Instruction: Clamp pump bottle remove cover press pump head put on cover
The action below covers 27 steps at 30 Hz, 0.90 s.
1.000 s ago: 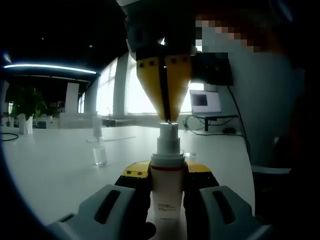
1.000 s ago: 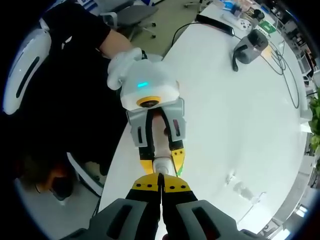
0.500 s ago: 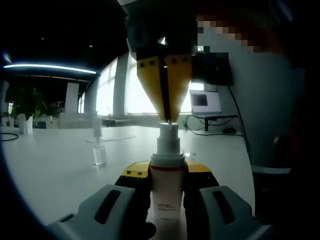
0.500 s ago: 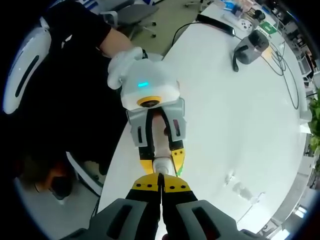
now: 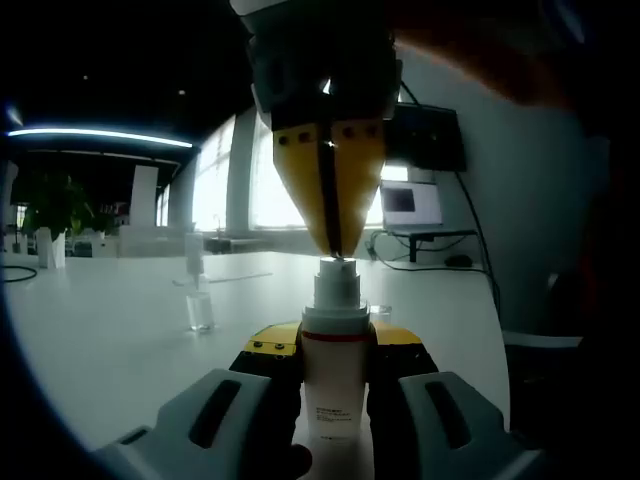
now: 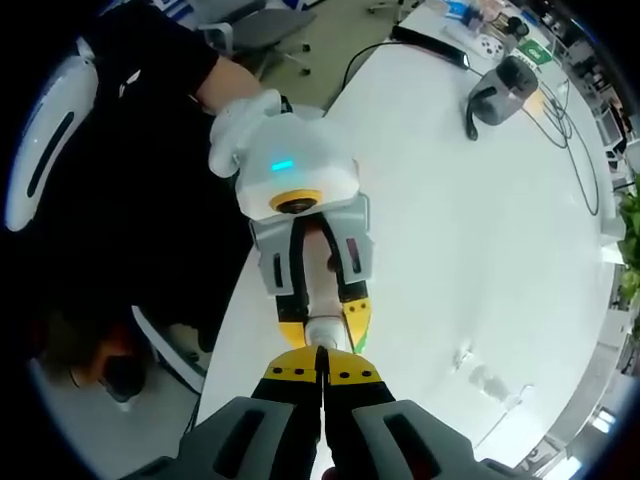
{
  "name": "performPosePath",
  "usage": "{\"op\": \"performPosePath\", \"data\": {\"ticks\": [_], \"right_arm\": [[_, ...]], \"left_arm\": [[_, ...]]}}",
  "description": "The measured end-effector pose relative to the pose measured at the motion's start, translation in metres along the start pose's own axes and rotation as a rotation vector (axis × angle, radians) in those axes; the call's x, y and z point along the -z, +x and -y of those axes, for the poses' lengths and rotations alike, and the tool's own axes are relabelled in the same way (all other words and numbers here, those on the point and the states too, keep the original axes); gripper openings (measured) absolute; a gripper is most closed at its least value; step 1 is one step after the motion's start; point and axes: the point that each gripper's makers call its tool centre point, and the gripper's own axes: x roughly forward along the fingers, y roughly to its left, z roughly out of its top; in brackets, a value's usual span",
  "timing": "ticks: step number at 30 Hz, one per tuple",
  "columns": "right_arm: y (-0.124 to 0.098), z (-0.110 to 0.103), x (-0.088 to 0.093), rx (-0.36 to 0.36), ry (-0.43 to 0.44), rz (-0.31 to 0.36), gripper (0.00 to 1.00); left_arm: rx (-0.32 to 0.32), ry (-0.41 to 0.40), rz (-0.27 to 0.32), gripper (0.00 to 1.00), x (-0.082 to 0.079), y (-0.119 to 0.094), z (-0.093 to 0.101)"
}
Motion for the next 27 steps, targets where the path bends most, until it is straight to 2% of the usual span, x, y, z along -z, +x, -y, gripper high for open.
{"op": "performPosePath", "data": {"ticks": [27], "right_arm": [[-0.0064,0.0,0.0,0.008,-0.019,0.011,0.0]], "left_arm": [[0.001,0.0,0.001,0.15,-0.0001,0.0006,0.0001]]}}
